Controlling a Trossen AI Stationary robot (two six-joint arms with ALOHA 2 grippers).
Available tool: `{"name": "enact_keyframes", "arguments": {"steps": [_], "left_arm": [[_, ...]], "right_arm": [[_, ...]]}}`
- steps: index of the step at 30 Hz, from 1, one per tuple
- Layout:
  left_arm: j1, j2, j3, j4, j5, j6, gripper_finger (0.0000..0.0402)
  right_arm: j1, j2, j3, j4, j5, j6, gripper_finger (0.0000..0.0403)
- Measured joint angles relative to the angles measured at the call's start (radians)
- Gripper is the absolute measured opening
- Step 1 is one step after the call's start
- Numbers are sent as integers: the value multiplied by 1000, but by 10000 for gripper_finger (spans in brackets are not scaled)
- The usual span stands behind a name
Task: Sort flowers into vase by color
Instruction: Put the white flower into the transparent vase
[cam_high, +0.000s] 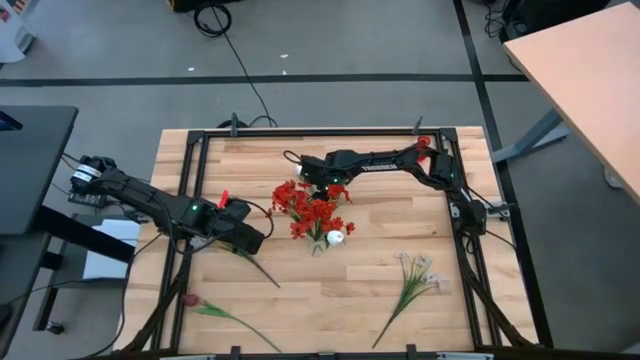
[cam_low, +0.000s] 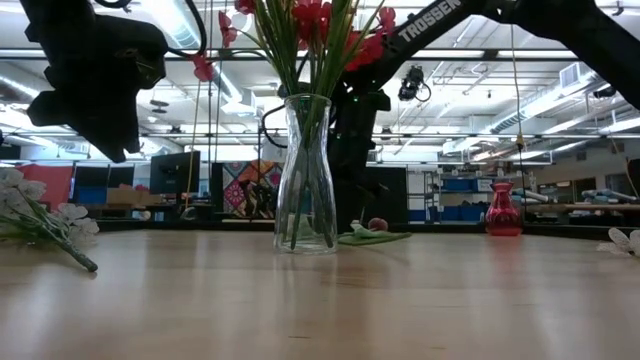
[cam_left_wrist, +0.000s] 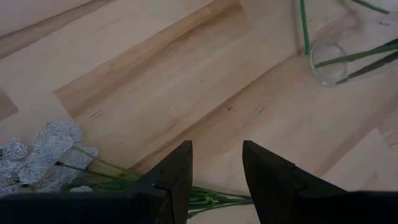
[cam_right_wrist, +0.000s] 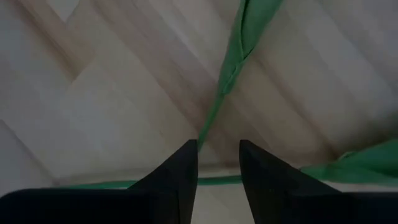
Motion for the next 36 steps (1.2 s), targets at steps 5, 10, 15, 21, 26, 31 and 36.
{"name": "enact_keyframes", "arguments": {"steps": [5,10,15,21,26,31,36], "left_arm": [[0,0,0,-10,1,6,146],[1,0,0,-17,7,27,146],[1,0,0,-29,7,27,146],[1,0,0,-31,10,43,146],[1,0,0,-31,15,53,146],[1,0,0,-31,16,71,146],[1,0,0,-32,19,79,146]], "right_arm": [[19,-9,0,-5,31,27,127],[34,-10,0,30,56,65,127],[38,-10,-21,91,146,124,126],[31,-14,-77,130,135,155,118],[33,-17,-110,155,143,150,98],[39,-18,-115,158,164,121,18],[41,-43,-119,157,155,152,8]]}}
